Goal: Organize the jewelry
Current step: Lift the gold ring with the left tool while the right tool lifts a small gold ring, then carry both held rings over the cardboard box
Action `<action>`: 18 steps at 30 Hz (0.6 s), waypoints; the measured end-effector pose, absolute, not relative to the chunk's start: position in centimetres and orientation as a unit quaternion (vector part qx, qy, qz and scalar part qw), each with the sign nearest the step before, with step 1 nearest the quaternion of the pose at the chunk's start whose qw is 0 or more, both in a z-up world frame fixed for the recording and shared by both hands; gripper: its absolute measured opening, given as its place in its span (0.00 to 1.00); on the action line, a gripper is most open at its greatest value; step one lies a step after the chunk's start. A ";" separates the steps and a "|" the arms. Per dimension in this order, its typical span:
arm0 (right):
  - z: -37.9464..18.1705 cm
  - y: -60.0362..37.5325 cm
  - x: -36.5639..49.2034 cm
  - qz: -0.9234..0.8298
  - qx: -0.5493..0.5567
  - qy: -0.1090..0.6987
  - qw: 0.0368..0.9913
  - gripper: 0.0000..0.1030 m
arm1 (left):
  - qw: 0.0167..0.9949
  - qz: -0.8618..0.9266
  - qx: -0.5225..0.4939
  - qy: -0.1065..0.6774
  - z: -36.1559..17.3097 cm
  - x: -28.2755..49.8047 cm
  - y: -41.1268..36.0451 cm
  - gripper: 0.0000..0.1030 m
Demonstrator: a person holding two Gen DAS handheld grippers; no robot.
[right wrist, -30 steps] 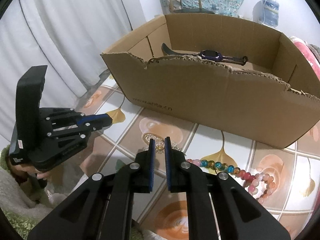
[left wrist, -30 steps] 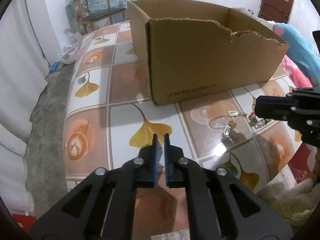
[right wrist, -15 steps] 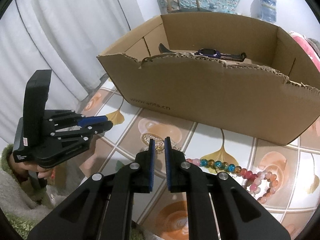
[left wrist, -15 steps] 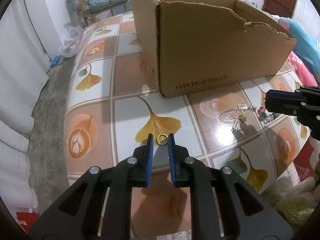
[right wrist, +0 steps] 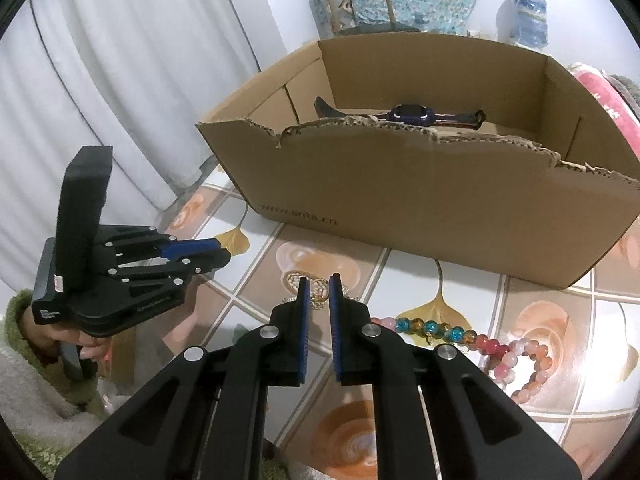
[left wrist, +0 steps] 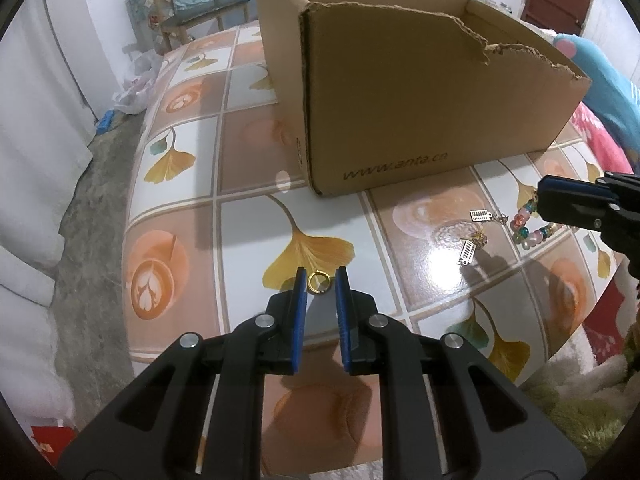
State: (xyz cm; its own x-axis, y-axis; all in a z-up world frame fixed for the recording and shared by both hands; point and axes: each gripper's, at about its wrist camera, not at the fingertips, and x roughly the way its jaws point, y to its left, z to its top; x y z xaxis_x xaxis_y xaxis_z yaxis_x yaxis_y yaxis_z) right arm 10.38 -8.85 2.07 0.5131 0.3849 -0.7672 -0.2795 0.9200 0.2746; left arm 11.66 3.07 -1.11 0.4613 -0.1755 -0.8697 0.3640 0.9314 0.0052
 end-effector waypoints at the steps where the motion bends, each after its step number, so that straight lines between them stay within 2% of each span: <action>1: 2.1 -8.9 10.3 0.191 0.058 0.453 0.869 0.09 | 0.850 -0.158 0.093 0.493 -1.1 11.6 3.2 0.09; 11: 3.6 -9.2 9.3 0.188 0.053 0.432 0.881 0.09 | 0.864 -0.165 0.105 0.463 0.8 9.7 2.4 0.09; 18: 8.9 -10.1 10.6 0.212 0.038 0.371 0.903 0.09 | 0.899 -0.206 0.103 0.372 8.8 8.7 1.6 0.09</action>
